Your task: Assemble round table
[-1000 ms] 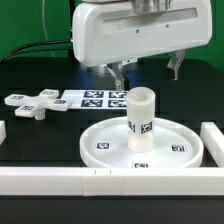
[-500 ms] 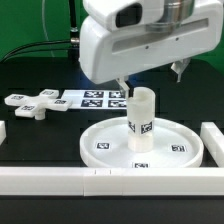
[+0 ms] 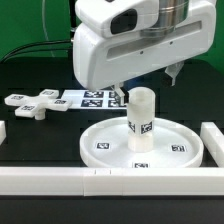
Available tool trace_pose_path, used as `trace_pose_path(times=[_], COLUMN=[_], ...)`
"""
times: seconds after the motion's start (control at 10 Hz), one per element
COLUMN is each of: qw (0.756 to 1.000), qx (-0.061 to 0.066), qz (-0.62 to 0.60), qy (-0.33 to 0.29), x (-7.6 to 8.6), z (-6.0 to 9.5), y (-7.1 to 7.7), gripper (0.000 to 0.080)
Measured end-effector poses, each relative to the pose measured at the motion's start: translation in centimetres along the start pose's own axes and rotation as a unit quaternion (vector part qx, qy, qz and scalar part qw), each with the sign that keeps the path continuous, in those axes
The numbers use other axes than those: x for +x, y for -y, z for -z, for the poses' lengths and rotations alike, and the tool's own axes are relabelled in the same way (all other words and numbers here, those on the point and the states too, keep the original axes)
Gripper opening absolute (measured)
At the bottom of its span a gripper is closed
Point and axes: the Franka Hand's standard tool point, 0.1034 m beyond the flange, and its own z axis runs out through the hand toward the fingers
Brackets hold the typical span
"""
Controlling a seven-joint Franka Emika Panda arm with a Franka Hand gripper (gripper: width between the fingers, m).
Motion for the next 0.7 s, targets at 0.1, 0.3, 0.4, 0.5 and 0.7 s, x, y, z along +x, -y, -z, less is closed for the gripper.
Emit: trace_pose_path(times=[0.1,0.3,0.4,0.5,0.7], qw=[1.0,1.0,1.0,1.0,1.0], qx=[0.001,0.002,0.001,0.002,0.002], qz=[-0.001,0.0,0.0,0.0,0.002], qy=[0.001,0.002,0.001,0.002,0.001], x=[0.0,0.2,0.3,0.2,0.3], z=[-0.2,-0.8,-1.2,-1.5,-1.4], y=[-0.2,0.0,0.0,-0.1,-0.1], gripper=[0.0649,0.0649,0.0649,0.0649,0.0649])
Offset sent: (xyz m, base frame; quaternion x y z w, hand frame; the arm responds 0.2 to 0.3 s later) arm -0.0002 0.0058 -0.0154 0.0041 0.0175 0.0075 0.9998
